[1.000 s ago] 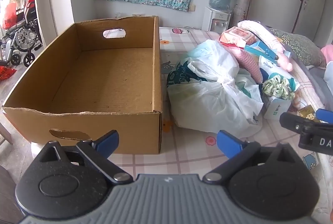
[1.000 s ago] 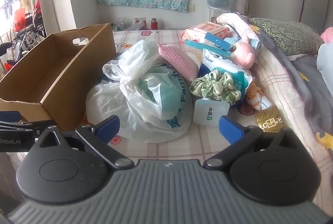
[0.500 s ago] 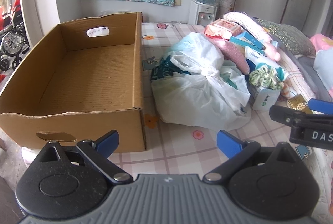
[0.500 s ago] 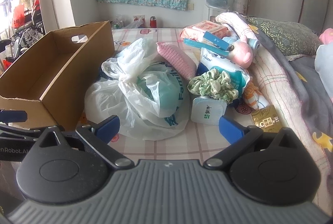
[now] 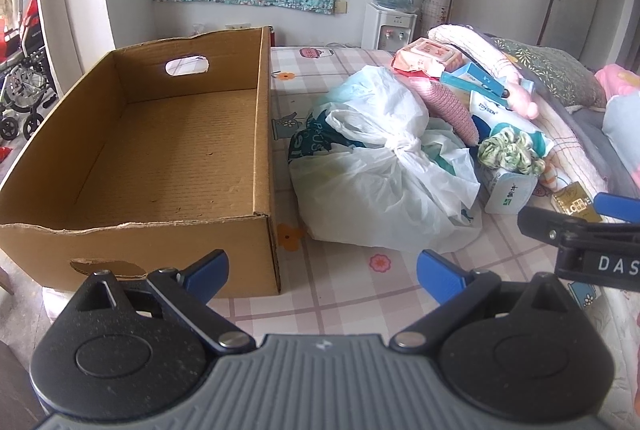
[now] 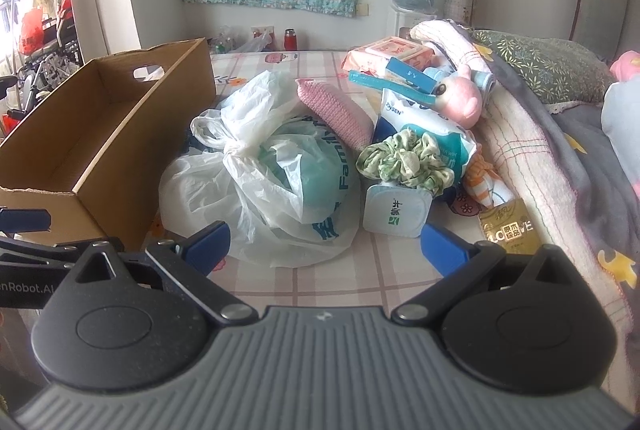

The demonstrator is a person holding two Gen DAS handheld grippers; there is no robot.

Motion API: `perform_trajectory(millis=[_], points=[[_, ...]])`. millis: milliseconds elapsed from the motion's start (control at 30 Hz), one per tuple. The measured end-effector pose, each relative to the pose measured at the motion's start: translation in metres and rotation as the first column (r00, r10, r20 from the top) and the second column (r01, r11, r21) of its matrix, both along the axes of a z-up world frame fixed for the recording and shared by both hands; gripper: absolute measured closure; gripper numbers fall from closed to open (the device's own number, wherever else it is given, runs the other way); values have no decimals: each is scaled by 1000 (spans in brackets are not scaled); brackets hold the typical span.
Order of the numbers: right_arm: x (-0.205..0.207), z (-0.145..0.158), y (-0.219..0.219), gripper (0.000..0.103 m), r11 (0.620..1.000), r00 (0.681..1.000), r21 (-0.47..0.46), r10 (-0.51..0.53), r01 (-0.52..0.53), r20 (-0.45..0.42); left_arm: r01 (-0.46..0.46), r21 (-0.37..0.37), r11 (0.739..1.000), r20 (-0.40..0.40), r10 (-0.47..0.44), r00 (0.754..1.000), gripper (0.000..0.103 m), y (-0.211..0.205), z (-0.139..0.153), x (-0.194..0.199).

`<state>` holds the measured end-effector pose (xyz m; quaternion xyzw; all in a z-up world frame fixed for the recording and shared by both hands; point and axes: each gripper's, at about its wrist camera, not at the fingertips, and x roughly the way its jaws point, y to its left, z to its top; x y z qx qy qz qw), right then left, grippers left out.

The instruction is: Organize soft objects

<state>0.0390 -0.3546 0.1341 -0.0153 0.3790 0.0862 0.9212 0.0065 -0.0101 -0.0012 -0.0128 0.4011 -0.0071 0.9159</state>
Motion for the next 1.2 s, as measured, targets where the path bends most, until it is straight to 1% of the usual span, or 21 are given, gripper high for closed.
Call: perform_trajectory(millis=[1200], points=[[6, -5, 5, 1, 1000, 1000, 5, 5, -5, -17, -19, -6, 1000, -9, 19, 1000, 2, 5, -6, 4]])
